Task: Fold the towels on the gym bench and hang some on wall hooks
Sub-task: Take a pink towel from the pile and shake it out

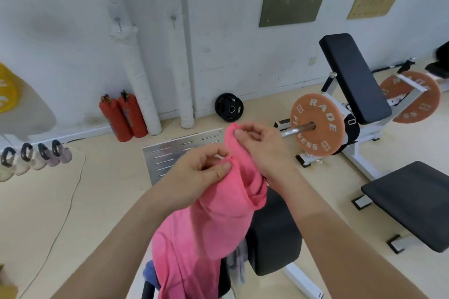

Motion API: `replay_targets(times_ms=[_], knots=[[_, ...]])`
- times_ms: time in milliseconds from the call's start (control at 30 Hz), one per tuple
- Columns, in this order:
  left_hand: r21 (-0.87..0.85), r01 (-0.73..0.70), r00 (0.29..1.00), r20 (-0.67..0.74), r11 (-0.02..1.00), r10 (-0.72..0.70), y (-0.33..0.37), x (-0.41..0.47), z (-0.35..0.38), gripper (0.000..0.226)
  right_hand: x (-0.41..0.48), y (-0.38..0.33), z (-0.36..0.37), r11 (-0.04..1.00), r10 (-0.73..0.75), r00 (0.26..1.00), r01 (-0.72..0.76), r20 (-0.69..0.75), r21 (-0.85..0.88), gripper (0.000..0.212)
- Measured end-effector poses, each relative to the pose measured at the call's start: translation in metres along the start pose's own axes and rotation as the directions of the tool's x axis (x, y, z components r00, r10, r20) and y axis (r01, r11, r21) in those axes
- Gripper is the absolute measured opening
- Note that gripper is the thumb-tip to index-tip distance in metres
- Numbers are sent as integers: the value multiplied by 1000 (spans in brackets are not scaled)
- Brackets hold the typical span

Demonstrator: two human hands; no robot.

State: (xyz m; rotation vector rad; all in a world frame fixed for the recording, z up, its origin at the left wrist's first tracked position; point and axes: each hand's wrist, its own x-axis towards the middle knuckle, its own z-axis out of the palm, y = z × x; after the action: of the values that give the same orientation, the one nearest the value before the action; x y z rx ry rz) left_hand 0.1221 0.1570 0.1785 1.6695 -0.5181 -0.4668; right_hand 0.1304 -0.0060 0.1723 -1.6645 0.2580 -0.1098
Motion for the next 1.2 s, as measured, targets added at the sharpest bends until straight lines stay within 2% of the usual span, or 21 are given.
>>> replay_targets(times_ms=[67,167,267,500,767,933,1033,1200], knots=[[-89,-86,987,-142,992,73,12,0,-7,4,-10,-16,0,993,-101,993,104,59,-49,6],[-20,-193,945,-273,981,180,24,-3,-7,11,-22,-34,3,964,-249,964,257,96,-73,4],[-33,-268,906,-349,963,240,32,-8,-3,12,-29,-42,6,936,-335,934,345,122,-74,9],[-35,-281,842,-488,959,229,38,-9,-5,13,-36,-50,5,884,-441,887,456,137,-102,20],[-49,-308,806,-544,950,233,44,-8,-2,16,-40,-51,4,875,-464,875,477,142,-81,23],[-133,-279,829,-533,951,168,42,-6,-2,26,-39,-53,4,856,-484,857,506,177,-110,20],[-21,-262,855,-469,965,222,43,-6,-6,21,-37,-55,1,852,-481,852,510,209,-120,18],[233,-176,832,-484,956,271,40,-2,-16,14,-28,-58,0,876,-417,879,456,230,-154,20]])
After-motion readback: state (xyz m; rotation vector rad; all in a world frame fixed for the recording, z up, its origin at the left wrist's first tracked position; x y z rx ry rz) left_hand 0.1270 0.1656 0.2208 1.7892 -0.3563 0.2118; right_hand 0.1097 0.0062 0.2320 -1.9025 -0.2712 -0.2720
